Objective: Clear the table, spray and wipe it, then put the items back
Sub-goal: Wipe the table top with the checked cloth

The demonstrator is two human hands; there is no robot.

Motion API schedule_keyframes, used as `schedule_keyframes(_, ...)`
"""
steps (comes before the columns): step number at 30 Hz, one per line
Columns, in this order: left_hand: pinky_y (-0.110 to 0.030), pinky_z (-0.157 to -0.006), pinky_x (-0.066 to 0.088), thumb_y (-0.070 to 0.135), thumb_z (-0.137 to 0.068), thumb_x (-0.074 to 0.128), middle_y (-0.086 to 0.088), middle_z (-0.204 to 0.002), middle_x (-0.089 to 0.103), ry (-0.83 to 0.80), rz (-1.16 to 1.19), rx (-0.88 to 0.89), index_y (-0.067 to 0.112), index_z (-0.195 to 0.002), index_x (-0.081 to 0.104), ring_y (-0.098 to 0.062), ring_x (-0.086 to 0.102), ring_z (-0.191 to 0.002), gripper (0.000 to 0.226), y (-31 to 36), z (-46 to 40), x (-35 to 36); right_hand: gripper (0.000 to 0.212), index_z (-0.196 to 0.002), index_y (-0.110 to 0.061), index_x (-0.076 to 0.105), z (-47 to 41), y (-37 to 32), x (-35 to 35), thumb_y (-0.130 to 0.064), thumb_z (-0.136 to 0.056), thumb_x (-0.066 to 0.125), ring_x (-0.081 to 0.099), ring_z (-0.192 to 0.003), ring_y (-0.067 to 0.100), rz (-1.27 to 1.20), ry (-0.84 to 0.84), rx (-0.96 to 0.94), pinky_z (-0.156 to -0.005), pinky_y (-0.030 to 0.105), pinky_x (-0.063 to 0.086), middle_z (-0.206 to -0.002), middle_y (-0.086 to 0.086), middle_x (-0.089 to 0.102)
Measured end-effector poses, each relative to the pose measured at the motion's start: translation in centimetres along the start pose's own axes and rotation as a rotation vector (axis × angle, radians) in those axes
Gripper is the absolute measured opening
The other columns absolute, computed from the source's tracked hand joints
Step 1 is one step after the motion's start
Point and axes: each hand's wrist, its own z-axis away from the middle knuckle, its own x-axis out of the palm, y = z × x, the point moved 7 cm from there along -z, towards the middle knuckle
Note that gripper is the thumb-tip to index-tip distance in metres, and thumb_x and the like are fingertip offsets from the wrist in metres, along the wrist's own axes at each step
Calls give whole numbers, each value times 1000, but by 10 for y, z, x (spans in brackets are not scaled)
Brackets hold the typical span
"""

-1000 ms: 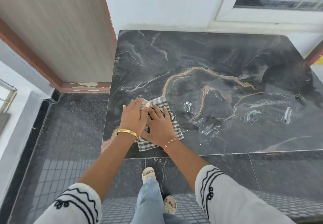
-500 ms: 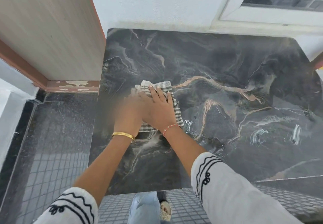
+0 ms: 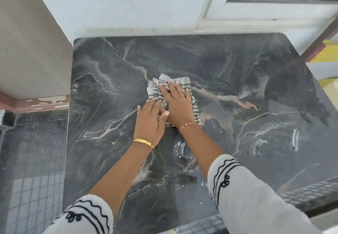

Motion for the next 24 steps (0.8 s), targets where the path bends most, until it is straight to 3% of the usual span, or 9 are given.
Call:
schedule_keyframes(8, -37, -118, 1, 52, -88, 11, -6, -150, 32, -125, -75, 82, 15, -140, 34, -21, 22, -142, 68, 38, 4, 36, 62, -149, -31, 17, 42, 123, -18, -50, -92, 34, 5, -147, 23, -59, 60, 316, -118, 49, 4, -159, 0, 12)
schedule_keyframes(12, -39, -118, -3, 59, -77, -2, -6, -152, 28, -185, -76, 100, 15, -142, 30, -21, 16, -144, 85, 52, 17, 52, 63, -149, -30, 18, 61, 141, -20, -50, -91, 31, 6, -147, 24, -57, 65, 354, -118, 49, 5, -159, 1, 12)
schedule_keyframes(24, -39, -118, -3, 61, -74, -3, -7, -152, 28, -81, -140, -26, 14, -142, 32, -22, 16, -144, 89, 57, 72, 36, 63, -150, -29, 10, 147, 177, -17, -48, -94, 31, 2, -147, 27, -50, 56, 477, -118, 50, 3, -160, 5, 7)
